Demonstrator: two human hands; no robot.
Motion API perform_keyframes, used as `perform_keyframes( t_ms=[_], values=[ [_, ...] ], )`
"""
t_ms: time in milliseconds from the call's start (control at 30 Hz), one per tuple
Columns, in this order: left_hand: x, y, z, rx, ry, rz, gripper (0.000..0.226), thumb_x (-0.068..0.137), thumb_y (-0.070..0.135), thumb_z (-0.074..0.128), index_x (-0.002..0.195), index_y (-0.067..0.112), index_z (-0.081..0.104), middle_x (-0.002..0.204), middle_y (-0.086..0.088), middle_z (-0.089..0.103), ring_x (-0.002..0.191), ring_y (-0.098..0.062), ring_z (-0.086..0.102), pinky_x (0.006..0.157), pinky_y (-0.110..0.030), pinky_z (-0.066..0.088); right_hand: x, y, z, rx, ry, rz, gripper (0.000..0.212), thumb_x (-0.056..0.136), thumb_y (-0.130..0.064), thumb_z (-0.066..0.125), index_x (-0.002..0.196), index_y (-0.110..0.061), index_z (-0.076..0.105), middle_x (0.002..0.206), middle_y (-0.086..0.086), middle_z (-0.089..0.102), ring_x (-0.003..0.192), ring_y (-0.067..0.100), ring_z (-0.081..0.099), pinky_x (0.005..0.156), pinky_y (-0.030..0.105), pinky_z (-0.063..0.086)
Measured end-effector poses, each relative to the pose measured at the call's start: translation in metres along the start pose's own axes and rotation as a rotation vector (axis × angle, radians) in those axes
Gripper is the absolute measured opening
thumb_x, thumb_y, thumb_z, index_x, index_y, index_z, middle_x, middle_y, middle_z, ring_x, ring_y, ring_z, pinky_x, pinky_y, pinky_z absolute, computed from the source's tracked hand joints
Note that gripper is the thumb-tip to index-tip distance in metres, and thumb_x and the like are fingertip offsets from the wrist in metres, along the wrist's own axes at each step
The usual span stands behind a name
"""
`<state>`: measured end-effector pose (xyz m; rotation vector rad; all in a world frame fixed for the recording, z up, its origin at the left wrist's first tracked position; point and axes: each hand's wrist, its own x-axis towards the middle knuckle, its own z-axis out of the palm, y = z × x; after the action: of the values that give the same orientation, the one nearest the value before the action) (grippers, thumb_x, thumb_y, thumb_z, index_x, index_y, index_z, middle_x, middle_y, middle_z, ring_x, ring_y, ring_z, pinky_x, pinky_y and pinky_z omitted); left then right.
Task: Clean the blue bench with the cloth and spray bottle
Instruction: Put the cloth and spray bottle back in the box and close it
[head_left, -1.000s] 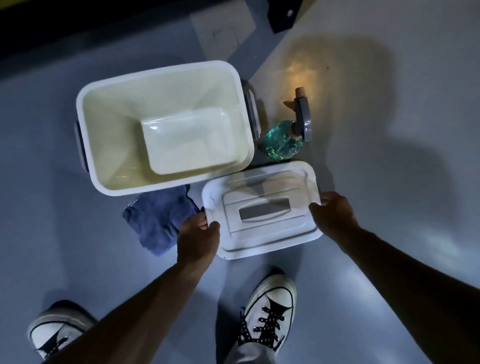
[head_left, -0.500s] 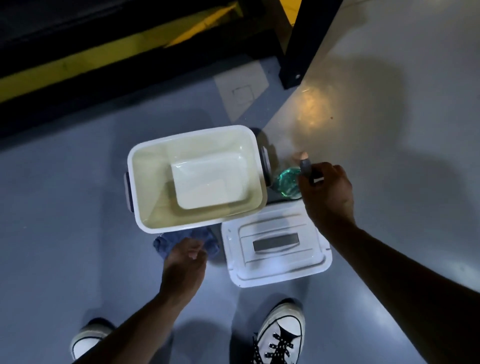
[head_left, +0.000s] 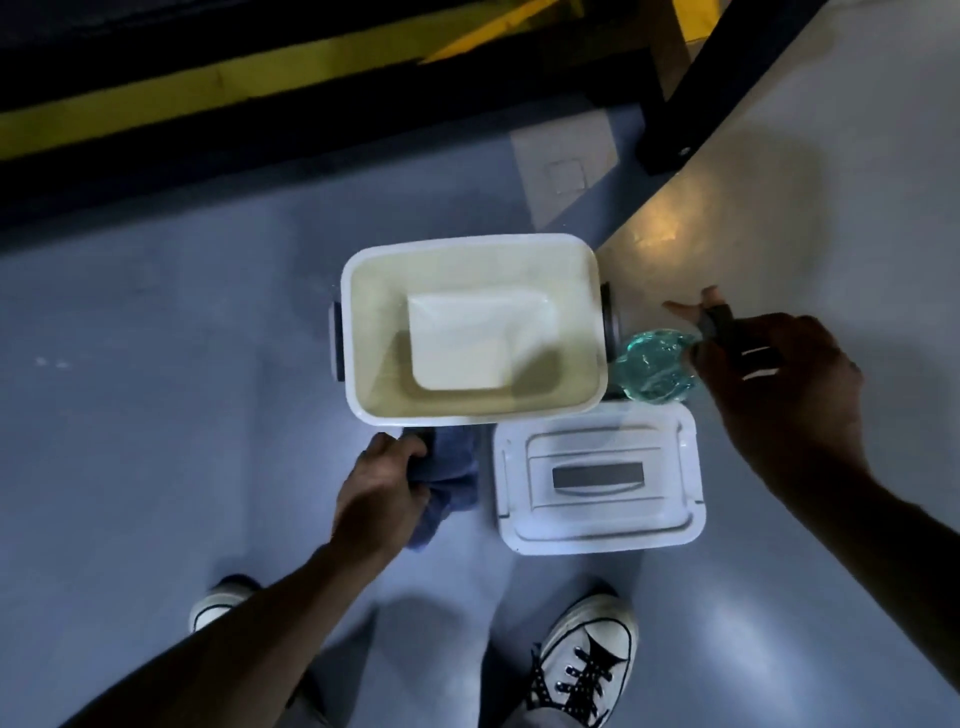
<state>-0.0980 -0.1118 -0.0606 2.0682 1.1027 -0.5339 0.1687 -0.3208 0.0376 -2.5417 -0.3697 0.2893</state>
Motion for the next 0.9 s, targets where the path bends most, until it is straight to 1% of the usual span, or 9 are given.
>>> perform_keyframes(
  t_ms=[67, 233, 367, 433, 533, 633, 667, 767, 900],
  values=[
    [-0.030, 0.009, -0.022, -0.044, 0.020, 0.064, 0.032, 0.072, 0.011, 0.057, 0.097, 0.029, 0.064, 0.097, 0.007, 0.058, 0.089, -0.019, 0.062, 0.075, -0.037, 0.055, -0.005, -0.025, -0.020, 0.026, 0.011, -0.023, 0.018, 0.087, -0.026, 0.075, 0.100, -0.014, 0.073, 0.098, 0.008, 0.066, 0.070, 0.018, 0.064, 0.074, 0.032, 0.052],
    [-0.082, 0.039, -0.086, -0.198, 0.060, 0.126, 0.038, 0.063, 0.021, 0.062, 0.098, 0.036, 0.063, 0.091, 0.020, 0.057, 0.086, 0.002, 0.058, 0.071, -0.006, 0.039, -0.008, -0.086, -0.068, 0.022, 0.094, -0.126, 0.017, 0.086, -0.021, 0.077, 0.099, -0.011, 0.073, 0.091, 0.004, 0.063, 0.064, 0.009, 0.056, 0.070, 0.013, 0.039],
    [-0.069, 0.069, -0.137, -0.387, 0.149, 0.113, 0.029, 0.063, 0.022, 0.059, 0.088, 0.036, 0.064, 0.084, 0.013, 0.068, 0.079, -0.004, 0.065, 0.067, -0.025, 0.051, -0.003, -0.121, -0.075, 0.087, 0.068, -0.135, 0.013, 0.085, -0.024, 0.078, 0.095, -0.019, 0.072, 0.089, 0.000, 0.064, 0.068, -0.011, 0.059, 0.067, -0.004, 0.035],
    [-0.043, 0.081, -0.149, -0.510, 0.173, 0.070, 0.021, 0.066, 0.017, 0.061, 0.080, 0.032, 0.066, 0.075, 0.013, 0.068, 0.069, -0.009, 0.063, 0.062, -0.028, 0.048, 0.002, -0.131, -0.064, 0.098, 0.044, -0.125, 0.013, 0.084, -0.025, 0.078, 0.094, -0.021, 0.072, 0.090, -0.002, 0.063, 0.072, -0.016, 0.059, 0.066, -0.005, 0.035],
    [0.009, 0.087, -0.142, -0.577, 0.224, -0.046, 0.018, 0.073, 0.011, 0.070, 0.075, 0.028, 0.066, 0.074, 0.011, 0.070, 0.073, -0.015, 0.064, 0.069, -0.034, 0.053, 0.010, -0.133, -0.031, 0.117, 0.004, -0.093, 0.013, 0.082, -0.030, 0.078, 0.092, -0.023, 0.072, 0.091, -0.004, 0.065, 0.074, -0.004, 0.064, 0.067, 0.001, 0.042],
    [0.065, 0.085, -0.116, -0.457, 0.237, -0.143, 0.008, 0.079, 0.018, 0.074, 0.085, 0.021, 0.069, 0.091, -0.003, 0.075, 0.091, -0.030, 0.069, 0.080, -0.036, 0.055, 0.019, -0.124, 0.012, 0.082, -0.034, -0.075, 0.017, 0.082, -0.030, 0.075, 0.093, -0.017, 0.073, 0.092, 0.002, 0.067, 0.076, 0.018, 0.068, 0.076, 0.034, 0.057],
    [0.082, 0.082, -0.105, -0.398, 0.232, -0.168, 0.010, 0.082, 0.023, 0.072, 0.092, 0.019, 0.070, 0.093, -0.003, 0.074, 0.092, -0.030, 0.069, 0.075, -0.032, 0.051, 0.021, -0.118, 0.028, 0.061, -0.052, -0.072, 0.017, 0.083, -0.030, 0.074, 0.093, -0.016, 0.073, 0.091, 0.002, 0.066, 0.077, 0.022, 0.067, 0.074, 0.034, 0.056],
    [0.121, 0.071, -0.067, -0.305, 0.199, -0.181, 0.021, 0.093, 0.030, 0.058, 0.104, 0.015, 0.068, 0.097, -0.005, 0.071, 0.093, -0.032, 0.067, 0.071, -0.032, 0.045, 0.024, -0.096, 0.077, -0.045, -0.083, -0.113, 0.012, 0.086, -0.028, 0.073, 0.092, -0.019, 0.075, 0.079, -0.004, 0.062, 0.074, 0.021, 0.062, 0.057, 0.009, 0.035],
    [0.141, 0.060, -0.032, -0.177, 0.146, -0.191, 0.027, 0.092, 0.019, 0.063, 0.118, 0.011, 0.065, 0.117, -0.012, 0.070, 0.111, -0.034, 0.066, 0.087, -0.033, 0.050, 0.021, -0.071, 0.112, -0.104, -0.113, -0.108, 0.017, 0.090, -0.034, 0.067, 0.095, -0.020, 0.074, 0.085, 0.008, 0.067, 0.073, 0.025, 0.062, 0.065, 0.021, 0.036]
  ],
)
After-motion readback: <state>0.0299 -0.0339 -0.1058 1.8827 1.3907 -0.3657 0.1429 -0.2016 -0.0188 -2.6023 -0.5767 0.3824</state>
